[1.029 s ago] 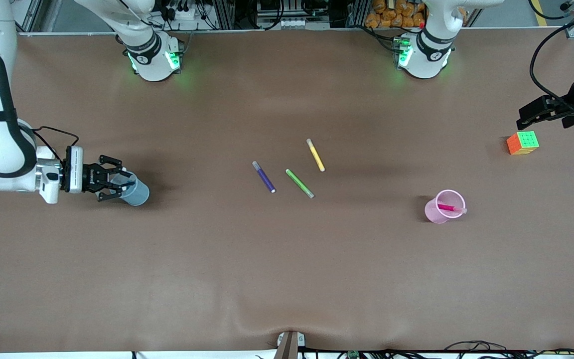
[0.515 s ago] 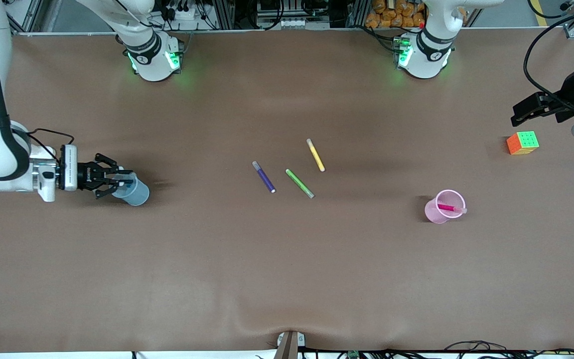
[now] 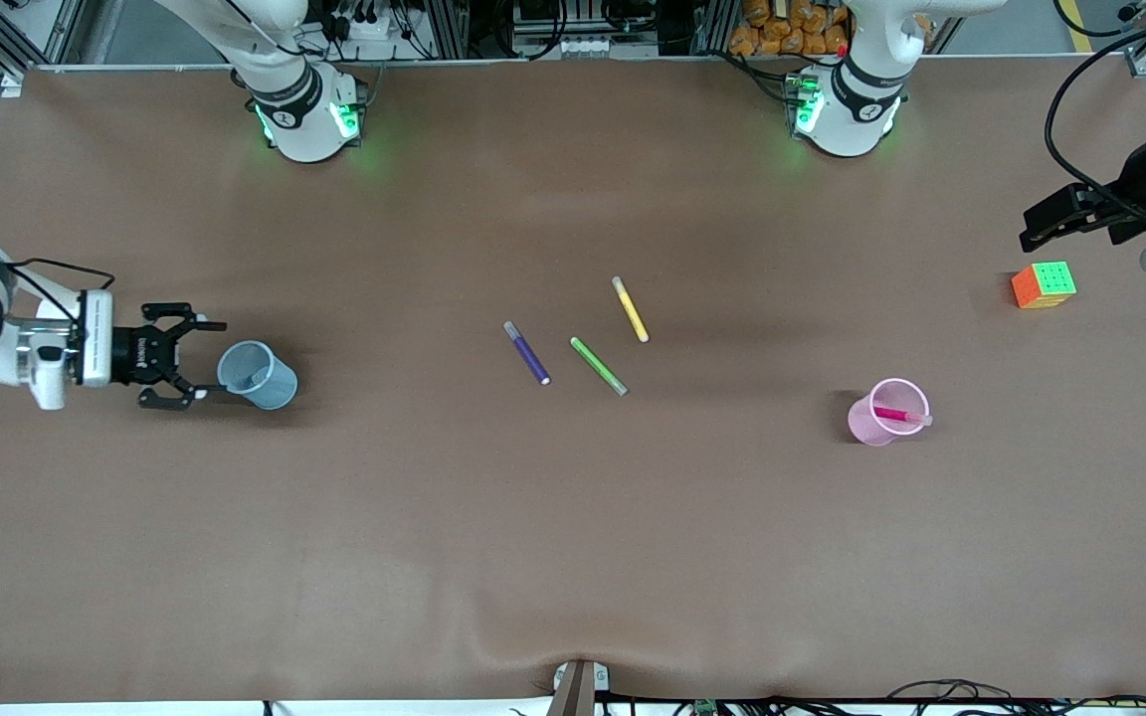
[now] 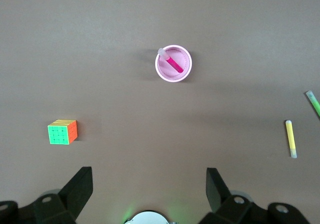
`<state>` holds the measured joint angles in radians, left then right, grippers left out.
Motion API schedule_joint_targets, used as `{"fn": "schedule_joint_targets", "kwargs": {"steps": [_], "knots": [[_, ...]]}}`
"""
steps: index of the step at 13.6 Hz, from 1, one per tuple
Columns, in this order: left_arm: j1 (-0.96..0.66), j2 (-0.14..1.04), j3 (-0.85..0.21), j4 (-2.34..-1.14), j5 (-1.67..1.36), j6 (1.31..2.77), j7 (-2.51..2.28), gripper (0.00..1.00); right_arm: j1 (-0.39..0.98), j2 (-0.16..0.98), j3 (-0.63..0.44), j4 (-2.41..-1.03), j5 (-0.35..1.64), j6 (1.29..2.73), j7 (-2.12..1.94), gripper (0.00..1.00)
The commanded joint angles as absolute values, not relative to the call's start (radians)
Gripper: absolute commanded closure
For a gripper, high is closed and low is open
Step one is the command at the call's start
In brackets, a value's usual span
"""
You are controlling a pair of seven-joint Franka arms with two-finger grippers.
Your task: Place pink and blue markers in matching cups
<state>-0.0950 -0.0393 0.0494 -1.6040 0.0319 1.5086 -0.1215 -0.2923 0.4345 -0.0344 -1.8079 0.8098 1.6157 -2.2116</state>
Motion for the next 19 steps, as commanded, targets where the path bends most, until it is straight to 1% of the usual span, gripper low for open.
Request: {"fn": "schedule_joint_targets", "kwargs": {"steps": [1,4,8,11,12,13,15,16,19], "knots": [[-0.091,-0.066,0.044,-1.624,0.018,1.509,-0.133,0.00,-0.285,0.384,-0.023,-1.746,0.740,1.600,-2.016,0.00],[-0.092,-0.066,0.044,-1.623,0.018,1.508,-0.133,0.00,-0.235,0.313,-0.023,-1.704,0.672,1.614,-1.794,0.00],[-0.092,-0.069,0.043,-1.623,0.015,1.505,-0.132,0.00,-0.190,0.256,-0.021,-1.626,0.556,1.614,-1.544,0.00],[-0.094,-0.069,0.043,-1.621,0.014,1.505,-0.130,0.00,-0.163,0.190,-0.018,-1.609,0.483,1.617,-1.314,0.00],[-0.097,-0.069,0.043,-1.621,0.014,1.505,-0.130,0.00,-0.144,0.186,-0.026,-1.608,0.465,1.617,-1.237,0.00],[-0.097,-0.071,0.043,-1.621,0.014,1.503,-0.129,0.00,-0.105,0.177,-0.053,-1.605,0.439,1.617,-1.167,0.00],[-0.097,-0.077,0.043,-1.620,0.014,1.500,-0.124,0.00,0.012,0.131,-0.162,-1.597,0.379,1.621,-1.022,0.00],[-0.094,-0.075,0.043,-1.618,0.014,1.500,-0.120,0.00,0.037,0.108,-0.182,-1.597,0.344,1.621,-0.953,0.00],[-0.089,-0.077,0.044,-1.618,0.014,1.490,-0.107,0.00,0.046,0.045,-0.181,-1.598,0.235,1.612,-0.726,0.00]]}}
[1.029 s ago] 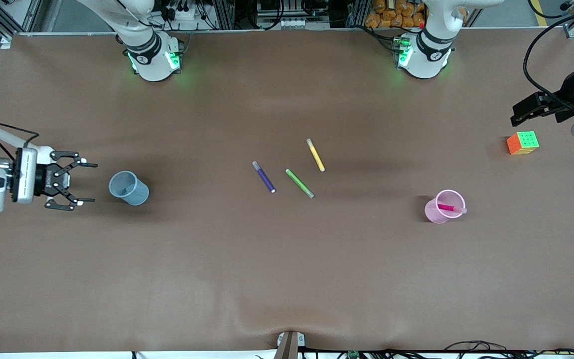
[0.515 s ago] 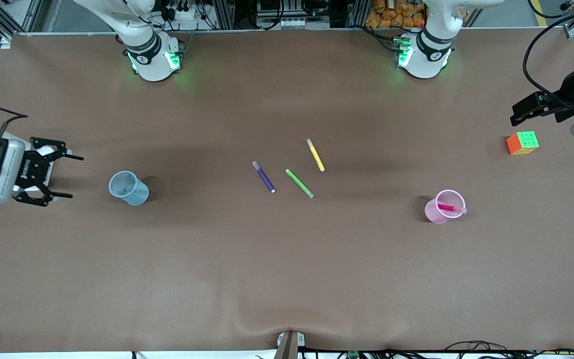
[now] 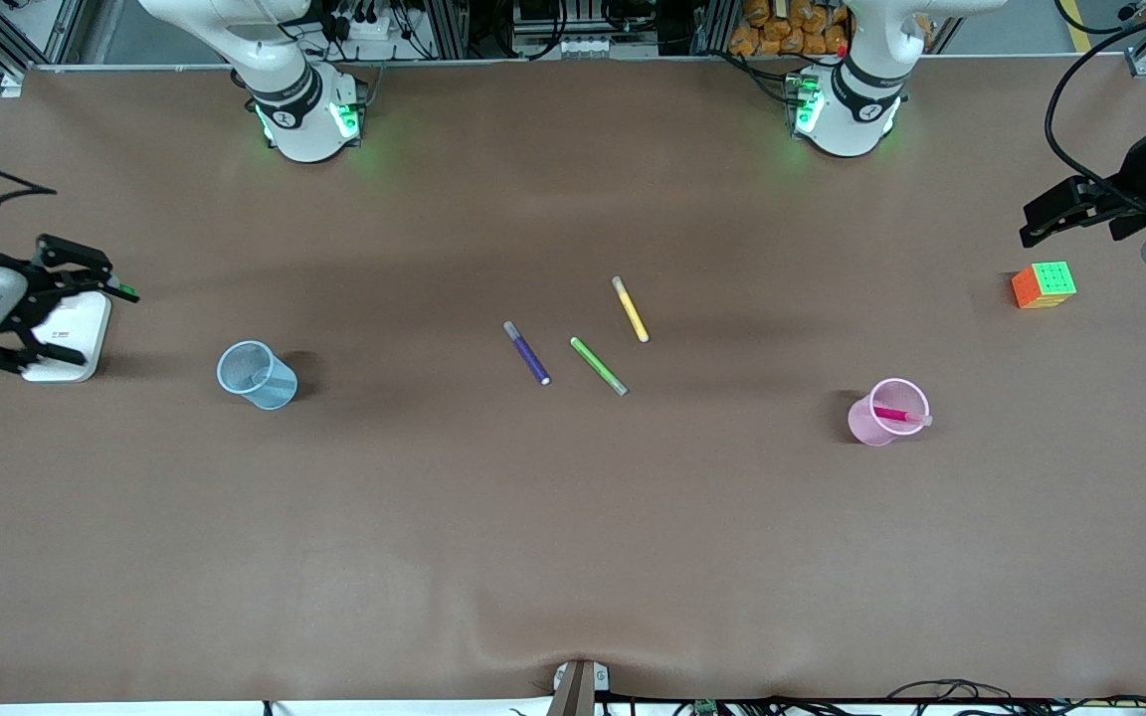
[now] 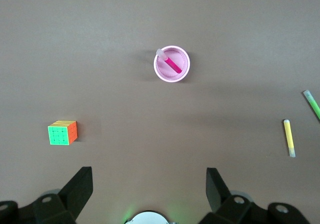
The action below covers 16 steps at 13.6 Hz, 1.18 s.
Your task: Place pink and blue markers in matching cups
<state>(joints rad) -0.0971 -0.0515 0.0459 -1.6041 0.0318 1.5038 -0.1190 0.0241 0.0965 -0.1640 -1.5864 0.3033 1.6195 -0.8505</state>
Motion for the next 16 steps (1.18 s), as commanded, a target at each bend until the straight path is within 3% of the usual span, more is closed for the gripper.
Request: {"fn": "schedule_joint_targets", "kwargs": {"steps": [1,11,16], "knots": [[-0.089,-0.077,0.044,-1.618,0.014,1.489,-0.106,0.00,0.048,0.028,-0.179,-1.601,0.201,1.608,-0.636,0.00],[-0.095,-0.067,0.043,-1.617,0.014,1.491,-0.107,0.00,0.018,-0.071,-0.100,-1.611,0.037,1.439,-0.018,0.00],[-0.100,-0.064,0.043,-1.598,0.017,1.489,-0.110,0.00,0.006,-0.080,-0.107,-1.606,0.037,1.391,0.054,0.00]]}}
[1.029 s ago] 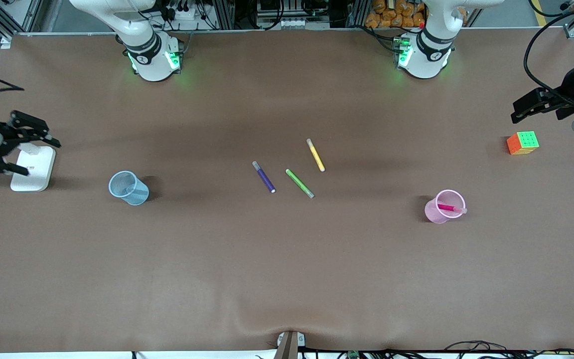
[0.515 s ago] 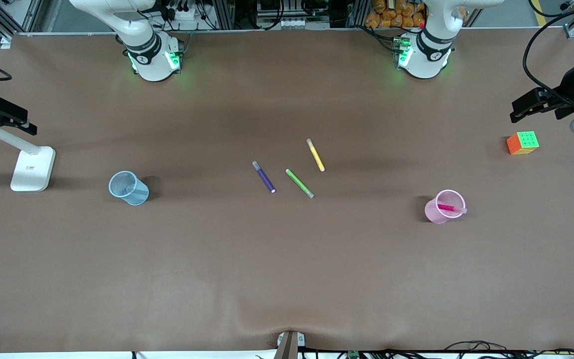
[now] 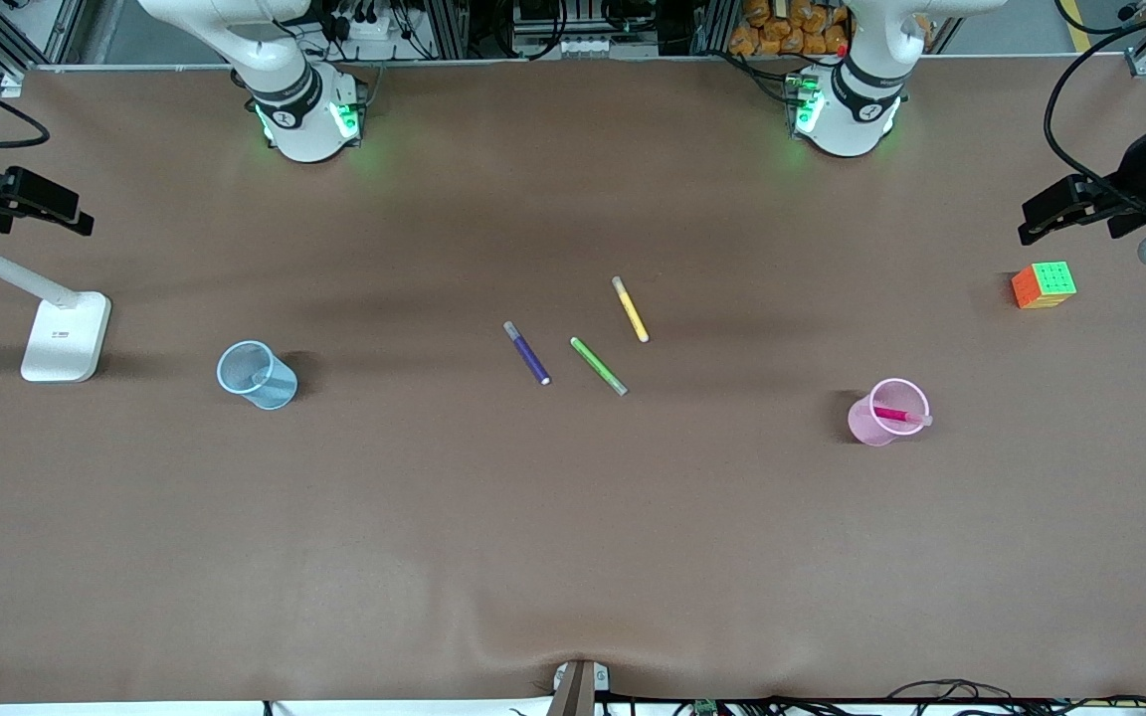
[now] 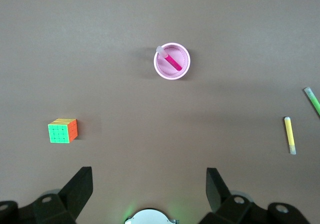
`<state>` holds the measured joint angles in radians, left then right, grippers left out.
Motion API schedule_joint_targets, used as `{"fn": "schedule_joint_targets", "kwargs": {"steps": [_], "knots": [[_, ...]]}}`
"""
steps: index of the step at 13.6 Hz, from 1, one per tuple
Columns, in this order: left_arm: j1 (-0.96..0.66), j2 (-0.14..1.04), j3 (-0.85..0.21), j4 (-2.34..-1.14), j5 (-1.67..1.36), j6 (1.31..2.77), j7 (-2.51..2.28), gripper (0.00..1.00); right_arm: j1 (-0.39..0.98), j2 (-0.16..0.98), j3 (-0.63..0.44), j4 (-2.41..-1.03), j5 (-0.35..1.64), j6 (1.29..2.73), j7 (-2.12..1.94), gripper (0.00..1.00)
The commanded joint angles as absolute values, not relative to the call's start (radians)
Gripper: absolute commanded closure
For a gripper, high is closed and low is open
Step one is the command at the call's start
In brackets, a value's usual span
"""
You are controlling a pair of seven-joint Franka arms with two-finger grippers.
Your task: Place pink and blue markers in matching cups
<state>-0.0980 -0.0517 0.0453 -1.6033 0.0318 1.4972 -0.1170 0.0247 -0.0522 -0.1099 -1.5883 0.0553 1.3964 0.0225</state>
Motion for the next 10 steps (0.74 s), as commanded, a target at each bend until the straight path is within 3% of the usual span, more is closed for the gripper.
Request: {"fn": "schedule_joint_targets", "kwargs": {"steps": [1,10], "knots": [[-0.100,-0.064,0.043,-1.595,0.021,1.489,-0.113,0.00,-0.001,-0.080,-0.109,-1.602,0.037,1.391,0.054,0.00],[-0.100,-0.048,0.044,-1.557,0.028,1.465,-0.112,0.00,0.000,-0.074,-0.089,-1.598,-0.029,1.457,-0.015,0.00]]}}
